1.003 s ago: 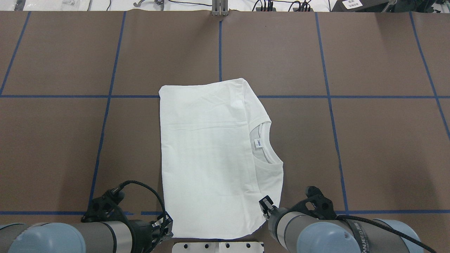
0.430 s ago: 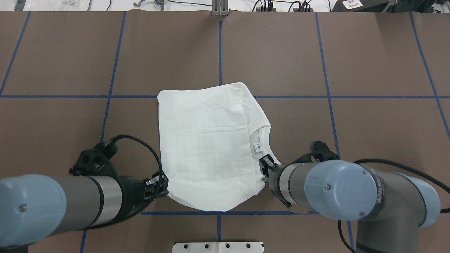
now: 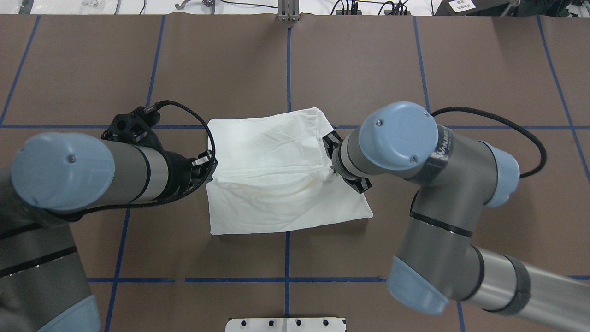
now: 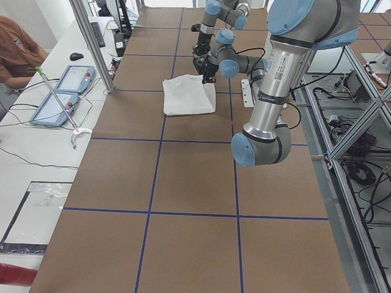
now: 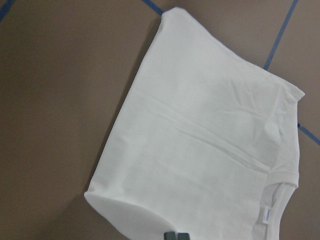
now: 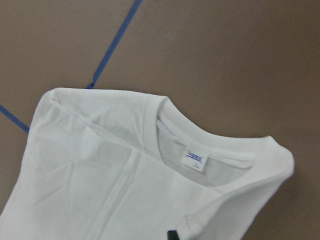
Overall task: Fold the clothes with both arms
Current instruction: 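Lift the near edge with both grippers and fold it over to the far edge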
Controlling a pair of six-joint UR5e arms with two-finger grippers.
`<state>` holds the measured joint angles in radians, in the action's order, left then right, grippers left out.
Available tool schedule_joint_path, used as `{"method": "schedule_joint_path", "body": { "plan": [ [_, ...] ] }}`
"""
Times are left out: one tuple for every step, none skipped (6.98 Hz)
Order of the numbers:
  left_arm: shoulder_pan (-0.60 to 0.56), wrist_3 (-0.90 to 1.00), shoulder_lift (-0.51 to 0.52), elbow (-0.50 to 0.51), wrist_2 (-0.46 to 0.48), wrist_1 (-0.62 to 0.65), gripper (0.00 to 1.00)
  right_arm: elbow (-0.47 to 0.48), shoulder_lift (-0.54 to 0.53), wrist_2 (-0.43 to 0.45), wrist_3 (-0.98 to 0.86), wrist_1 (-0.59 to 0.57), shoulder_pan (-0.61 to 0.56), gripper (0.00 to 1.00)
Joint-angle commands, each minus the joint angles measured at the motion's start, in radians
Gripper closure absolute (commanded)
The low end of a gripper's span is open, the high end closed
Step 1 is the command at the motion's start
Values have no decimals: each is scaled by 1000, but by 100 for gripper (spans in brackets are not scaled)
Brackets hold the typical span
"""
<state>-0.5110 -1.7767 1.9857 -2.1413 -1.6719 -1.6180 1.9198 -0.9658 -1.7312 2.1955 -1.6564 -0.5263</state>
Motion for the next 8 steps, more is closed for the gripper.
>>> {"method": "schedule_joint_path", "body": {
  "plan": [
    [-96, 60, 41, 189, -3, -133, 100, -260, 108, -51, -68, 148, -76, 100],
    [-112, 60, 51, 275, -3, -217, 100, -372, 160, -83, -98, 196, -98, 100],
    [-127, 69, 64, 322, -3, -255, 100, -430, 189, -88, -120, 207, -109, 100],
    [-141, 109, 83, 372, -2, -278, 100, -476, 212, -91, -149, 216, -118, 100],
    [-155, 117, 85, 420, -2, -330, 100, -543, 240, -91, -149, 289, -124, 100],
    [-161, 117, 85, 464, -2, -374, 100, -608, 261, -93, -149, 341, -126, 100],
    [-168, 118, 87, 510, 0, -419, 100, -631, 271, -97, -154, 354, -133, 40],
    [-193, 141, 87, 537, 0, -456, 54, -654, 280, -105, -207, 357, -159, 0]
  ]
}}
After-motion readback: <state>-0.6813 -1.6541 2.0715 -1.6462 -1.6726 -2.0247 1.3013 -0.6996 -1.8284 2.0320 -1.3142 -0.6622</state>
